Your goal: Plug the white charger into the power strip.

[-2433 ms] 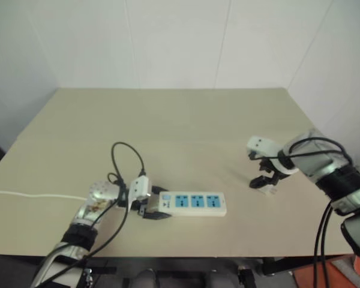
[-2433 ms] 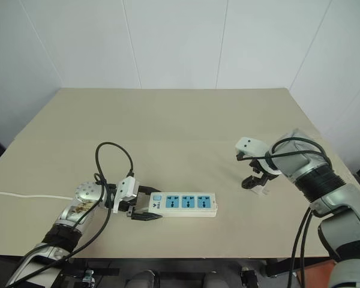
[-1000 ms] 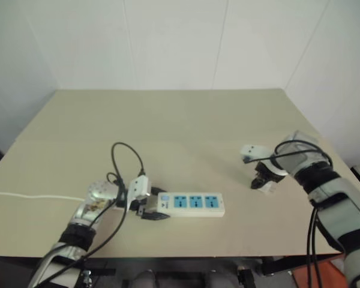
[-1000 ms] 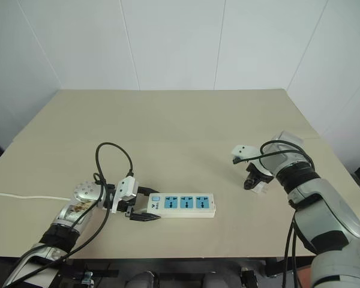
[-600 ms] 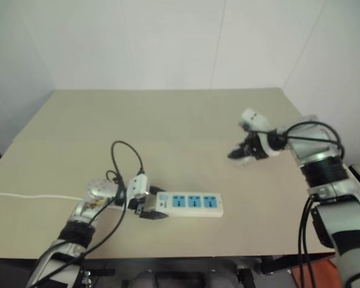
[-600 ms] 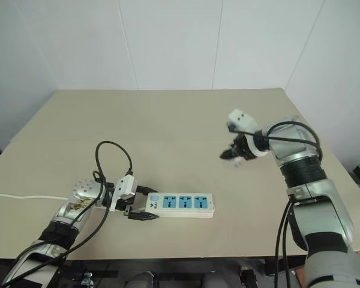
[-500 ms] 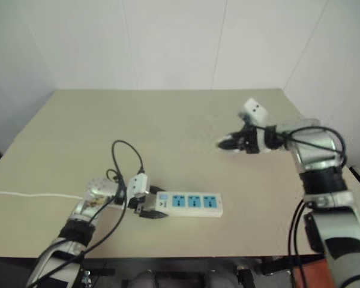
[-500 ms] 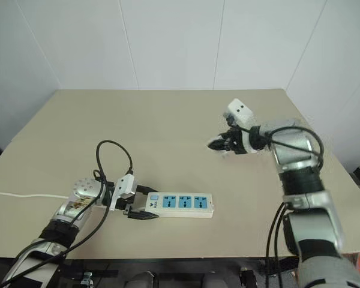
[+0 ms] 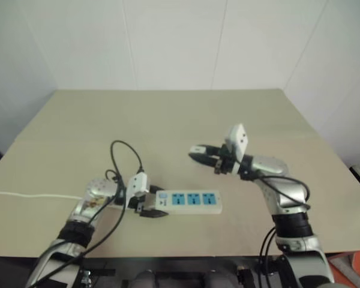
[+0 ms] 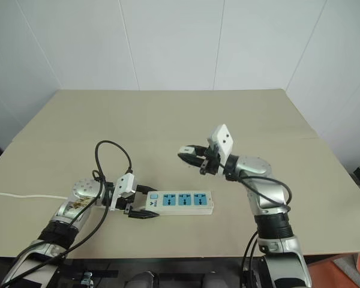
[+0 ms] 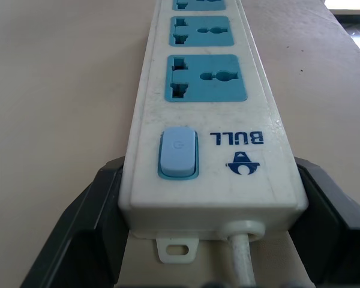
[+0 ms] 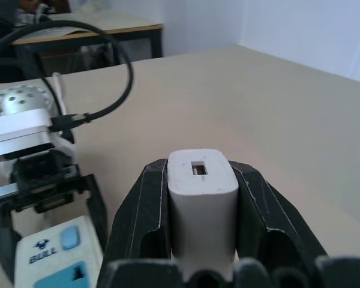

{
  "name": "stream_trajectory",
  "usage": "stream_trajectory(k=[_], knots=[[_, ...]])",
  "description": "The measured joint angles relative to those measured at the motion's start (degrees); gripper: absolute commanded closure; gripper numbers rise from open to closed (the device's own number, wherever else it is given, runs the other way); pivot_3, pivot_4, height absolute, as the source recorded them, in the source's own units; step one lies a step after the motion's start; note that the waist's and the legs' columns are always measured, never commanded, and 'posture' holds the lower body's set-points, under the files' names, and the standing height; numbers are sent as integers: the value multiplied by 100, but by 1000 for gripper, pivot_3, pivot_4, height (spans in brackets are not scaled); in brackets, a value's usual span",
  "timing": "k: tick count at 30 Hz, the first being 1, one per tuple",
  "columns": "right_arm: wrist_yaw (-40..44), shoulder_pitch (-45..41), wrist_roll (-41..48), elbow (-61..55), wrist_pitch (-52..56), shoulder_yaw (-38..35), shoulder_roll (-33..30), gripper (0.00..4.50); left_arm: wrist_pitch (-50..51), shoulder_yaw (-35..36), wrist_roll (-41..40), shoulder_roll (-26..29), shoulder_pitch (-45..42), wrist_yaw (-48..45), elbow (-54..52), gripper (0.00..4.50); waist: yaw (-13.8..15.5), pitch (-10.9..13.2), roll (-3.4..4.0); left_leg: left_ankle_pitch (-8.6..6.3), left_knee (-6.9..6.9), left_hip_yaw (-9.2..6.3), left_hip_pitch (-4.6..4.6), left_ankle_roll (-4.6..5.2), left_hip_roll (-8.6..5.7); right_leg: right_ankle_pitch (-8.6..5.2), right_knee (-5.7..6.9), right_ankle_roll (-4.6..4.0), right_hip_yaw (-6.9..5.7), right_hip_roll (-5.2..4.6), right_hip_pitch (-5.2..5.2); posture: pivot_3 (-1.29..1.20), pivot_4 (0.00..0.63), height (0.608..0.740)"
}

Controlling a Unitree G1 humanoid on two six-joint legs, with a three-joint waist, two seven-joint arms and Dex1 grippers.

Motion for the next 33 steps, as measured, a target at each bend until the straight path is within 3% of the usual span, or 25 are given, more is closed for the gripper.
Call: stream_trajectory(k=[14,33], knots=[[894,315,156,106,-871,795,-177,3393,46,-4,21,0,52,119,-104,1212,11,0,0,0,-1,-1,2,0,0,-1,-2,0,-1,1,1,0,150,740],[778,116,-78,1159,-1733,1288,342,3393,-168,-4,35,-26,76,207,-56,1212,20,0,0,0,-1,0,3,0,0,-1,-3,0,-1,1,3,0,150,740]])
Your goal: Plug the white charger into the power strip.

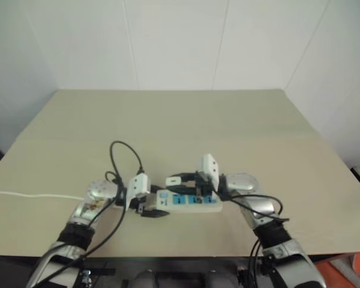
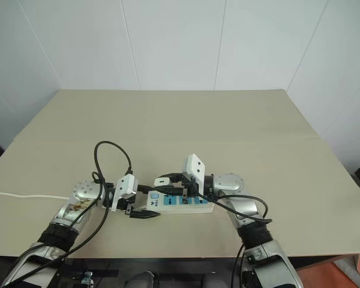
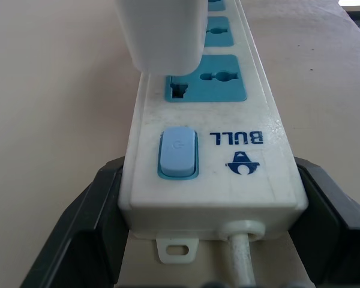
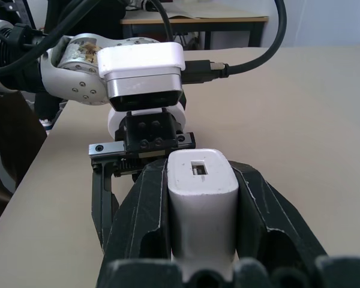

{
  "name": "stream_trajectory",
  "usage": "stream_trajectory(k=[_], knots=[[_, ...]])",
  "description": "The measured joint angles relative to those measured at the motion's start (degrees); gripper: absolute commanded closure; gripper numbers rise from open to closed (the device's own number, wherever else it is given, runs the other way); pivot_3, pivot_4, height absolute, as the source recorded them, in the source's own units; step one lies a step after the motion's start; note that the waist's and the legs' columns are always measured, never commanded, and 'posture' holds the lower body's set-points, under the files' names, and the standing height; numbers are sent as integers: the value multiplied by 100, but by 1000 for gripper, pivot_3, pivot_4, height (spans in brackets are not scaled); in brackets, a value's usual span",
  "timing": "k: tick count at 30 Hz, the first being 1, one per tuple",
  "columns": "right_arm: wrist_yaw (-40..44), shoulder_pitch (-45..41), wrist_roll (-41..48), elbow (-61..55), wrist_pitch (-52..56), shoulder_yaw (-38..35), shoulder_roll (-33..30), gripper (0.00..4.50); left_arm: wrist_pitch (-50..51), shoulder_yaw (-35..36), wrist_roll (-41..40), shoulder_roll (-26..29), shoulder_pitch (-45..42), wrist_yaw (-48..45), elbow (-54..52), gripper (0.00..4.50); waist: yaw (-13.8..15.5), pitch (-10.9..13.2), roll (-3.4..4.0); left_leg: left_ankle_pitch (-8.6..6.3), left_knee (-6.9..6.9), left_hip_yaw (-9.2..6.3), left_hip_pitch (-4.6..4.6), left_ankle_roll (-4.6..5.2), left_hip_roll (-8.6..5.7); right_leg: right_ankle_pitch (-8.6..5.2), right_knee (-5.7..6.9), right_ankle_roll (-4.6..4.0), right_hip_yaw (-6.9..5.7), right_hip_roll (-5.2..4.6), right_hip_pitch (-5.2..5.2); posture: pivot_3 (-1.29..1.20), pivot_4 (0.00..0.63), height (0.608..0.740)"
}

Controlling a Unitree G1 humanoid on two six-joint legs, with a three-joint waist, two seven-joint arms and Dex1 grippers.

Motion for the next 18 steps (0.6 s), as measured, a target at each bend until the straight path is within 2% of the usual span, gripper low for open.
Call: stream_trajectory(k=[18], knots=[[-41,6,-34,144,-198,5,-58,3393,55,2,-1,29,37,-1,-68,1212,-8,0,0,0,-1,0,3,0,1,0,0,0,0,0,1,0,150,740]])
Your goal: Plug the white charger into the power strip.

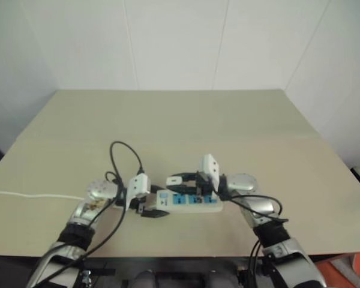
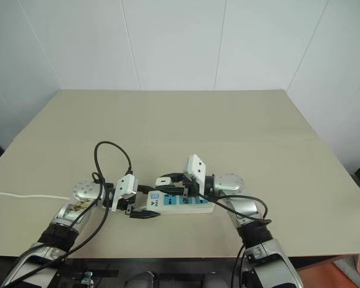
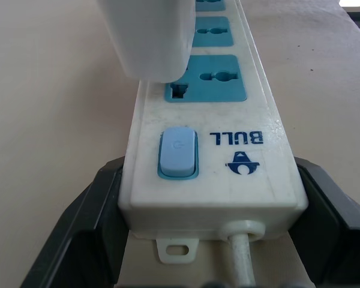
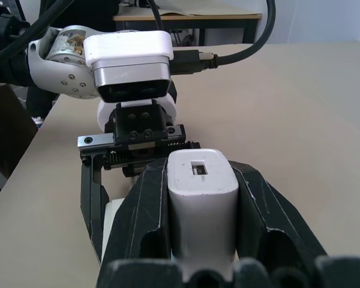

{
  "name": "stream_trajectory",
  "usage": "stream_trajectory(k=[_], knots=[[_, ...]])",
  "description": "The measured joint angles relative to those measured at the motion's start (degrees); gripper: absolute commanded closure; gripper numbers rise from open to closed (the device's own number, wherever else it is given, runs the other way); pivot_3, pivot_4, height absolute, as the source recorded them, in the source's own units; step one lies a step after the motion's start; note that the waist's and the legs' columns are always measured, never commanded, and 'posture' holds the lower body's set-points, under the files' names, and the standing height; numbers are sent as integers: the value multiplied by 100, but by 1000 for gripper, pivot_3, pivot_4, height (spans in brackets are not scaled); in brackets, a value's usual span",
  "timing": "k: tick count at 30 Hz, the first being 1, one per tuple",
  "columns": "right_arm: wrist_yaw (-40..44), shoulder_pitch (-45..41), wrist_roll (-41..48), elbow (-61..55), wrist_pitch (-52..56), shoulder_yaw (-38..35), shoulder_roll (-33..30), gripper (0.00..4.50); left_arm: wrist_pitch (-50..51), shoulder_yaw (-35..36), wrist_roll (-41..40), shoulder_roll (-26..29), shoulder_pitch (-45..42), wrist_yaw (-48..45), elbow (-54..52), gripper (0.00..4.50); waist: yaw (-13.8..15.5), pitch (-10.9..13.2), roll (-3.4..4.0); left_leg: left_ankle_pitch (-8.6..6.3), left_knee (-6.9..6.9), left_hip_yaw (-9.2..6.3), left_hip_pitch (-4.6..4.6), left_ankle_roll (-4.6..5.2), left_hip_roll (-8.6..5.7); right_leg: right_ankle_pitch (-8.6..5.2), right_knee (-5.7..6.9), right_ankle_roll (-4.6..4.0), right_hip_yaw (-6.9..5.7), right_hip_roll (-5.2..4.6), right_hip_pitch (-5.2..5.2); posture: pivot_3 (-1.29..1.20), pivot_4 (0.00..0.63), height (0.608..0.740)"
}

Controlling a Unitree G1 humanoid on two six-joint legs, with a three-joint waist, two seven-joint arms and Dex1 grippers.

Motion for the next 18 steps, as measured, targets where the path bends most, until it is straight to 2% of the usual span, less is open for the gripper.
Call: stream_trajectory(k=[18], knots=[[-25,66,-9,0,1,160,71,3393,94,11,-10,36,60,16,-115,1212,-3,0,0,0,-1,0,0,0,1,0,-1,0,0,0,-1,0,150,740]])
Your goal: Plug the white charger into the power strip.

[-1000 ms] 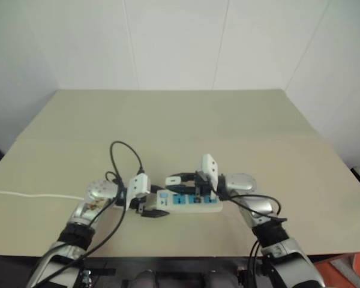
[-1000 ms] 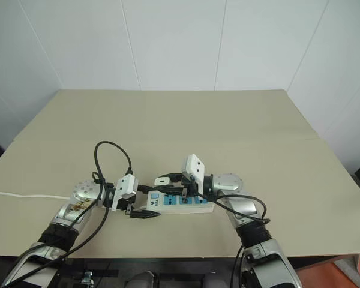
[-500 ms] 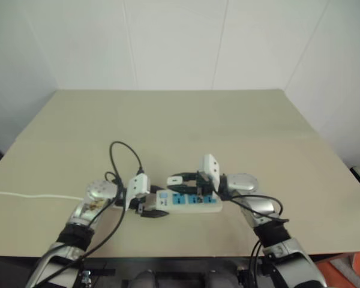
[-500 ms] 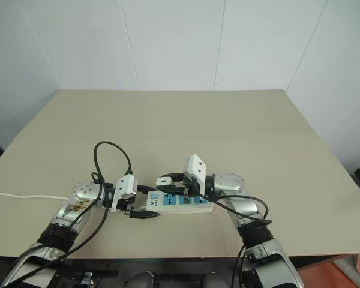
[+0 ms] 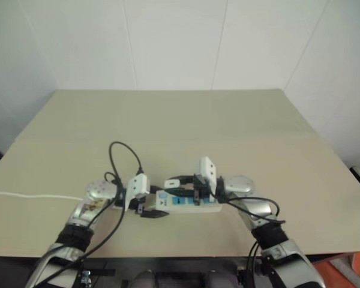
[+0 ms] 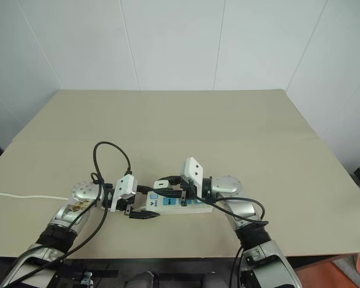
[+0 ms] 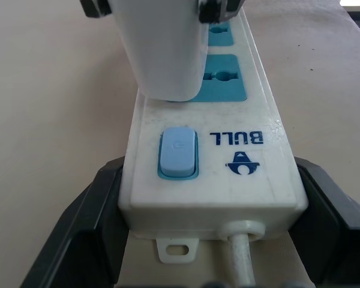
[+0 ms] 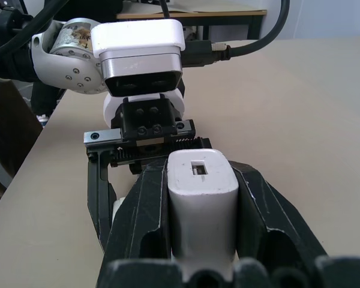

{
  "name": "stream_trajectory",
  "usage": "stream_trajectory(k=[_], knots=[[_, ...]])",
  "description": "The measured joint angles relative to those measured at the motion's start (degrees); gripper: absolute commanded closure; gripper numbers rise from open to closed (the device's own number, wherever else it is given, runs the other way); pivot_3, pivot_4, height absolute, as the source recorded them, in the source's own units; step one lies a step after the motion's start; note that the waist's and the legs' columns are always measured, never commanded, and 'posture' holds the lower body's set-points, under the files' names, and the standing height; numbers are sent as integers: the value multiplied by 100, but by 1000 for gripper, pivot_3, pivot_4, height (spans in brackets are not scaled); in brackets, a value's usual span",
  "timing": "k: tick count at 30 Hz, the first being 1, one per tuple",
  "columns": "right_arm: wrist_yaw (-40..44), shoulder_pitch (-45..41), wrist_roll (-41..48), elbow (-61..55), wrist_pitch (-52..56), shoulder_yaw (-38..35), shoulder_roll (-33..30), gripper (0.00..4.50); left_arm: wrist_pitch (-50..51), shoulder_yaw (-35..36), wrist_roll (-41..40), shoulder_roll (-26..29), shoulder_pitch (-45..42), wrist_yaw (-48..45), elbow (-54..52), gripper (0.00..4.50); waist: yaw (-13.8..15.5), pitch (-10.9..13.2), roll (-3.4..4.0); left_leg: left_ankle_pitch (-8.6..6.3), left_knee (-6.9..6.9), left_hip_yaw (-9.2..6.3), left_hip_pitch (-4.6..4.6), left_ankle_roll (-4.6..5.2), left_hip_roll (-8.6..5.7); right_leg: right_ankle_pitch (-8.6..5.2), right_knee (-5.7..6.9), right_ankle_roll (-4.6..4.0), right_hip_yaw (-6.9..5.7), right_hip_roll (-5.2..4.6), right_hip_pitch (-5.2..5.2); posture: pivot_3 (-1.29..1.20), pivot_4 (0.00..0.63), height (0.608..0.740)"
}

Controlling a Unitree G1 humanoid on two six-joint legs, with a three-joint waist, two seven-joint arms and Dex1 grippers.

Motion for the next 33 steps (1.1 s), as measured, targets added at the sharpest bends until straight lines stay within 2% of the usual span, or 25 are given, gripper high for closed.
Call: stream_trajectory(k=[33], knots=[[197,1,100,271,-295,35,-95,3393,201,-44,-57,74,151,89,-292,1212,4,-1,-1,0,-2,0,3,0,1,-1,-3,-1,0,0,3,0,150,740]])
